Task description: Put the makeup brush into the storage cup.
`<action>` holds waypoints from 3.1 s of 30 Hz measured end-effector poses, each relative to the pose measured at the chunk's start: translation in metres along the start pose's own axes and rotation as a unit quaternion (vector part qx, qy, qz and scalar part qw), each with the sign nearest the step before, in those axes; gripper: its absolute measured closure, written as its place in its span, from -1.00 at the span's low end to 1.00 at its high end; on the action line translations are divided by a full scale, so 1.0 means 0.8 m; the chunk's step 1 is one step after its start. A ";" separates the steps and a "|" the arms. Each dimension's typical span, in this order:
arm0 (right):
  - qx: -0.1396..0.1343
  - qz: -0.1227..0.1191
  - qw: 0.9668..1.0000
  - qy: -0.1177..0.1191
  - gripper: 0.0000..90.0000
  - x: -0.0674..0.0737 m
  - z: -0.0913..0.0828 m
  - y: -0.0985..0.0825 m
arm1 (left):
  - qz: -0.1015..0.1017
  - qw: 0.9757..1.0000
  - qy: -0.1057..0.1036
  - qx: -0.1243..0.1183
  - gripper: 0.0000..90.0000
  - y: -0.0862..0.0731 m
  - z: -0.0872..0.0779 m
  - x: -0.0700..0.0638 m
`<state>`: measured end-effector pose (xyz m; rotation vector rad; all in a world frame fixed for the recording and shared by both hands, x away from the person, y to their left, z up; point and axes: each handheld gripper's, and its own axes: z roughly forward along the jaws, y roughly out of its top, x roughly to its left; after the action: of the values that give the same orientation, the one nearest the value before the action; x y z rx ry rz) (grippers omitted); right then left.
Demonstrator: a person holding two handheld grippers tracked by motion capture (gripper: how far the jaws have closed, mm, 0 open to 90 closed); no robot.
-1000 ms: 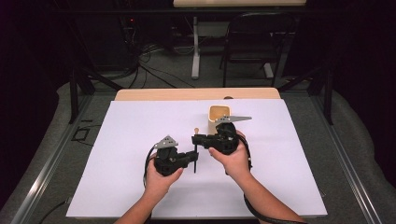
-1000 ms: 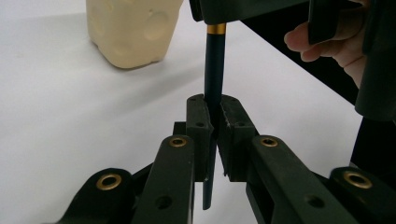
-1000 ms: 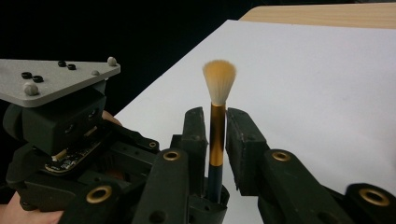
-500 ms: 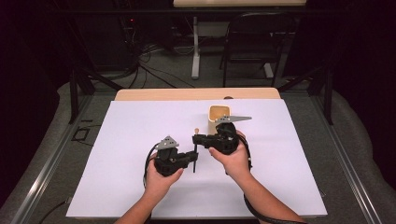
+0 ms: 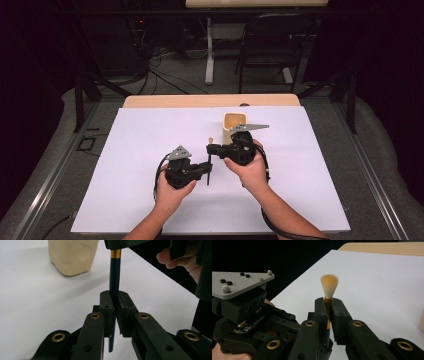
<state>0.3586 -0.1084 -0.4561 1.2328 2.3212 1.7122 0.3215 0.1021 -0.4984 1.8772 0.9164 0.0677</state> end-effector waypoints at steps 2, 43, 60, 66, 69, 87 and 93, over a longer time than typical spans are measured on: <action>0.001 0.001 1.000 0.000 0.86 0.000 0.000 0.000 | 0.000 1.000 -0.001 0.002 0.85 0.000 -0.001 0.000; 0.053 -0.025 0.996 -0.069 0.87 -0.013 -0.003 0.027 | -0.026 1.000 -0.001 -0.011 0.33 -0.005 -0.017 0.019; 0.066 -0.020 0.990 -0.119 0.87 -0.034 -0.013 0.058 | -0.030 0.999 0.024 -0.024 0.15 -0.007 -0.031 0.035; 0.068 -0.022 0.990 -0.125 0.87 -0.034 -0.016 0.069 | -0.028 0.999 0.039 -0.021 0.07 -0.009 -0.033 0.040; 0.068 -0.023 0.989 -0.126 0.87 -0.034 -0.017 0.073 | -0.029 0.998 0.042 -0.022 0.02 -0.010 -0.033 0.042; 0.068 -0.020 0.985 -0.159 0.87 -0.047 -0.027 0.113 | -0.032 0.997 0.059 -0.031 -0.04 -0.010 -0.041 0.048; 0.067 -0.014 0.982 -0.174 0.87 -0.054 -0.031 0.126 | -0.034 0.997 0.058 -0.035 -0.04 -0.010 -0.043 0.050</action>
<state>0.4363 -0.1442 -0.3830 1.3809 2.2566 1.2279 0.3304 0.1544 -0.5013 1.7913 1.0434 0.1679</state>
